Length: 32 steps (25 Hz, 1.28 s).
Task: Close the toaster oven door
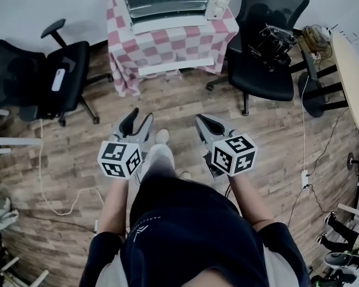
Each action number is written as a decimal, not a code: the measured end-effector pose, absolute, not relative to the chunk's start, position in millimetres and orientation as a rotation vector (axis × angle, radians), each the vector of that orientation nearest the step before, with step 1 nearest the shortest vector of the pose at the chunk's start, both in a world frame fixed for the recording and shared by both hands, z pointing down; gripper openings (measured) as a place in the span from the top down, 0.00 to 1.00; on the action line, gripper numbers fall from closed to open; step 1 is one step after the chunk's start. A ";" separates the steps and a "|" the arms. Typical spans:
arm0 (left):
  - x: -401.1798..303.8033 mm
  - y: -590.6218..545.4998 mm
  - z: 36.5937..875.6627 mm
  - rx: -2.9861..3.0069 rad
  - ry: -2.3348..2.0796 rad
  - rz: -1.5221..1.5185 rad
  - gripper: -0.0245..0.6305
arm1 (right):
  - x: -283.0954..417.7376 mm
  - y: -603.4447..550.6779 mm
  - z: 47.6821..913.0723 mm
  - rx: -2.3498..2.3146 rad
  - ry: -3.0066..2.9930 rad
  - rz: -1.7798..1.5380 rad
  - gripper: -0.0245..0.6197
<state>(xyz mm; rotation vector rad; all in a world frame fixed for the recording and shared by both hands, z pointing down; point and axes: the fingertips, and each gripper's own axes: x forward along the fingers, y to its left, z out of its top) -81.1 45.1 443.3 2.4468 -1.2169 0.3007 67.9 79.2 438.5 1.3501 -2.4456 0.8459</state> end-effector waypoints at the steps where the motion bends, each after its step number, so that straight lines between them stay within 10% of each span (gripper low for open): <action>1: -83.5 34.5 447.3 2.449 -1.210 0.317 0.67 | 65.9 69.6 441.4 1.353 -2.435 0.860 0.96; 32: -93.1 -131.0 598.4 2.436 -0.972 0.598 0.61 | 12.9 -64.0 553.0 1.293 -2.123 1.233 0.96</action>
